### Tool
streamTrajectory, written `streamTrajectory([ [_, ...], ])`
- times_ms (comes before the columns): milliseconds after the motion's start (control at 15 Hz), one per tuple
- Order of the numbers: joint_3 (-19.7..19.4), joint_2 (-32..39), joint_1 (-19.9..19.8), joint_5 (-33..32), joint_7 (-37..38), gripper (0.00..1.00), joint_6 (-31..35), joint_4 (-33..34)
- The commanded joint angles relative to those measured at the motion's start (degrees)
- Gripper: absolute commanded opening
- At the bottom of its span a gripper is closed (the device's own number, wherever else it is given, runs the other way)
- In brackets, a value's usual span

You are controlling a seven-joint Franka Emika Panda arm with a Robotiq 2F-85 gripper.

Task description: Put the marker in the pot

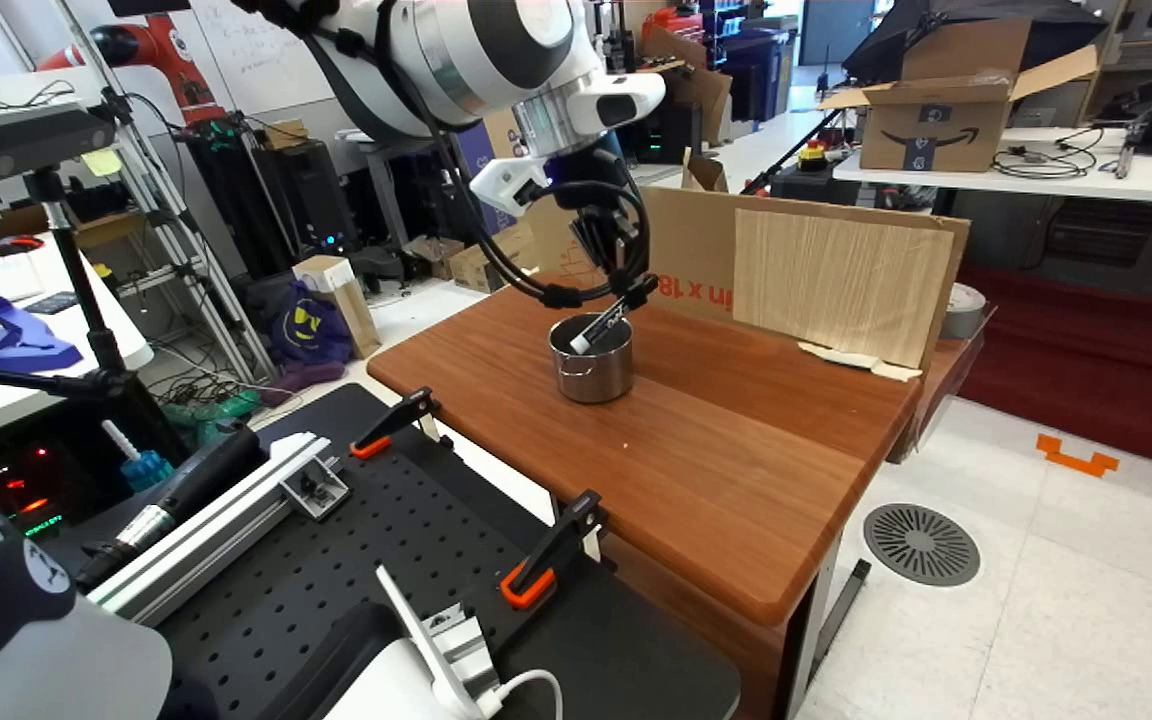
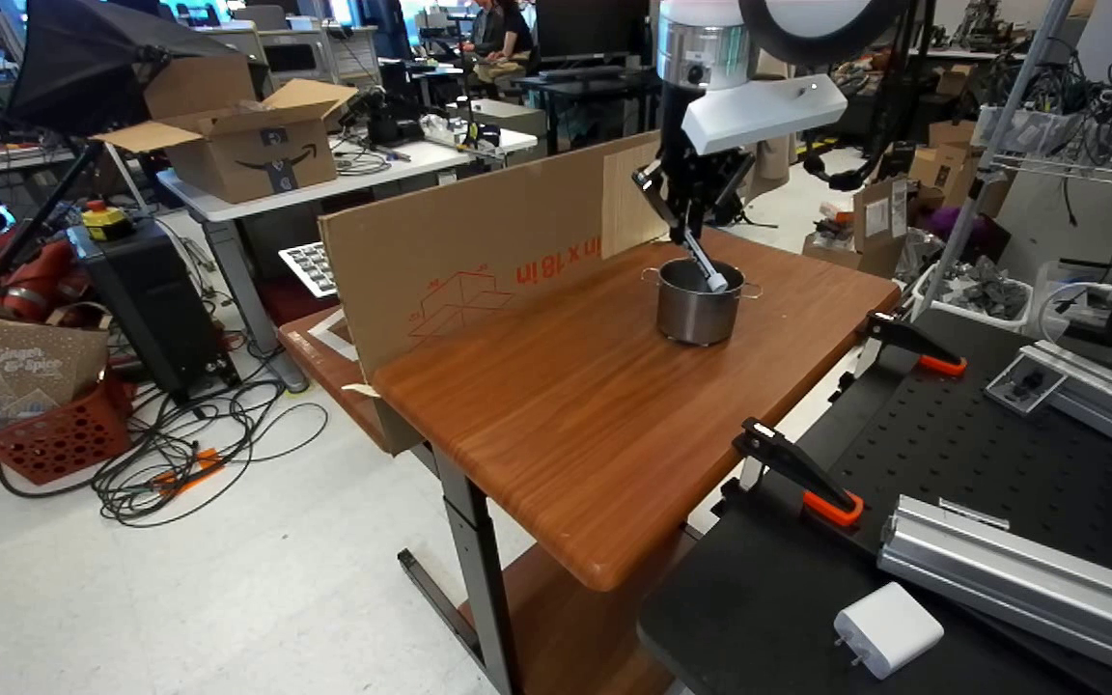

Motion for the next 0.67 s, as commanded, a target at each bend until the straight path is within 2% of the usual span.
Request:
streamTrajectory([
  [0, -1.1, 1.7, 0.9, -2.8, 2.2, 0.05, 1.2, 0.4],
  [200, -1.1, 2.8, 1.0, -2.4, 1.9, 0.05, 1.0, 0.7],
  [267, -1.1, 2.9, 1.0, -2.2, 1.7, 0.44, 0.9, 0.7],
  [333, -1.1, 3.0, 1.0, -2.0, 1.5, 0.45, 0.8, 0.7],
  [600, -0.7, 2.7, 0.6, -1.3, 0.7, 0.73, 0.4, 0.8],
])
